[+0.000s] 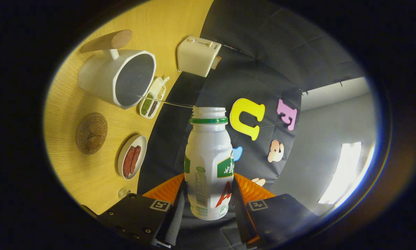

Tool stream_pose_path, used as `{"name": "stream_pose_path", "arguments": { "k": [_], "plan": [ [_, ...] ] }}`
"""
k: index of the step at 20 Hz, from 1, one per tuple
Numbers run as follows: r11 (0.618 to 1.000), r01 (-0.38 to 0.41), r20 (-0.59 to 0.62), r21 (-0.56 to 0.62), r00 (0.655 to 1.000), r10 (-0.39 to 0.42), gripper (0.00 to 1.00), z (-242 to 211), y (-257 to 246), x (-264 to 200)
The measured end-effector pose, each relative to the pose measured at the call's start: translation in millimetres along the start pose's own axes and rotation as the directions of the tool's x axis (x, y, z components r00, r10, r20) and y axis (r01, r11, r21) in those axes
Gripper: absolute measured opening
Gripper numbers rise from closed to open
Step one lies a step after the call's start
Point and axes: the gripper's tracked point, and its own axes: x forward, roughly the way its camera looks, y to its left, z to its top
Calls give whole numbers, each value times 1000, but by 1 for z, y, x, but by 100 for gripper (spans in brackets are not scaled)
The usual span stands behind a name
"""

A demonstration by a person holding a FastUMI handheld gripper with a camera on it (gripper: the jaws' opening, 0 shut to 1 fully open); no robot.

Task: Take the bottle from table, then pour the juice into the cup, finally place the bottle on the coaster

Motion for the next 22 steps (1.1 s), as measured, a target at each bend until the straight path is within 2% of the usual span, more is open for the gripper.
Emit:
{"name": "stream_pose_path", "arguments": {
  "k": [22],
  "plan": [
    [976,22,75,-215,997,-6,66,25,16,-1]
  ]
}}
